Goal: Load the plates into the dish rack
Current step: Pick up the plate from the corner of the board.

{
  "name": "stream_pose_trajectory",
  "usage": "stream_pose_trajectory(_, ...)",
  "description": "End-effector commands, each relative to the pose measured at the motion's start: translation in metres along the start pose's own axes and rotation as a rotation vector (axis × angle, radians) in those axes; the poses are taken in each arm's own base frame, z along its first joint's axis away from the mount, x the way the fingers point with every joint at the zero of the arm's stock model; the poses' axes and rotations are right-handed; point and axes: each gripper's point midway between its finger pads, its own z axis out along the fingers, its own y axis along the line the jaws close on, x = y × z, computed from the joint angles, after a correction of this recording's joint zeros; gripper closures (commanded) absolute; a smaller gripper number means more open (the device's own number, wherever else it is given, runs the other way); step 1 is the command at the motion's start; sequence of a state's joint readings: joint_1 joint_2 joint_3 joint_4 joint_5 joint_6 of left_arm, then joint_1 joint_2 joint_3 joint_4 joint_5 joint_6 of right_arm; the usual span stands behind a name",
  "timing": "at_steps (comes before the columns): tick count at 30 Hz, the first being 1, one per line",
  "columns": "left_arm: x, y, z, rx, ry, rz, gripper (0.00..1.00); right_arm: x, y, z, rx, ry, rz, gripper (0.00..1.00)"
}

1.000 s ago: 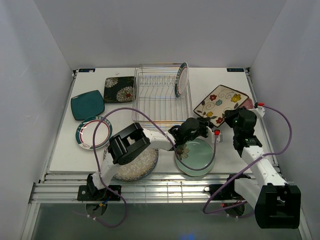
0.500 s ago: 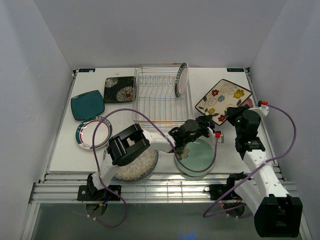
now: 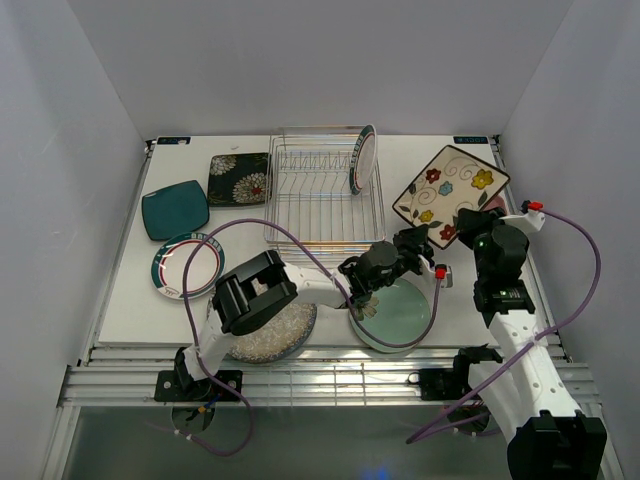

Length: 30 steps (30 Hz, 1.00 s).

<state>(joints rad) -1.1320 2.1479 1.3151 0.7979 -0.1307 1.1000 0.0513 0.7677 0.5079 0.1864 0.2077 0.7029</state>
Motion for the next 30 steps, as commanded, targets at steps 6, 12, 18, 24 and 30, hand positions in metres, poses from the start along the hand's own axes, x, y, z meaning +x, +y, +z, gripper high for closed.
stream_pose_trajectory(6, -0.046, 0.098, -0.016, -0.204, -0.087, -0.028, 1.0, -0.079, 0.096, -0.029, -0.366, -0.24, 0.019, 0.92)
stream_pose_trajectory(12, -0.055, 0.119, -0.028, -0.233, -0.108, -0.054, 1.0, -0.091, 0.11, -0.038, -0.399, -0.257, 0.015, 0.92)
stream_pose_trajectory(18, -0.061, 0.135, -0.038, -0.262, -0.115, -0.087, 1.0, -0.109, 0.132, -0.049, -0.444, -0.265, 0.004, 0.92)
stream_pose_trajectory(24, -0.066, 0.156, -0.042, -0.3, -0.112, -0.143, 1.0, -0.118, 0.164, -0.048, -0.493, -0.21, -0.044, 0.92)
stream_pose_trajectory(30, -0.071, 0.169, -0.047, -0.3, -0.112, -0.186, 1.0, -0.131, 0.193, -0.048, -0.506, -0.18, -0.081, 0.92)
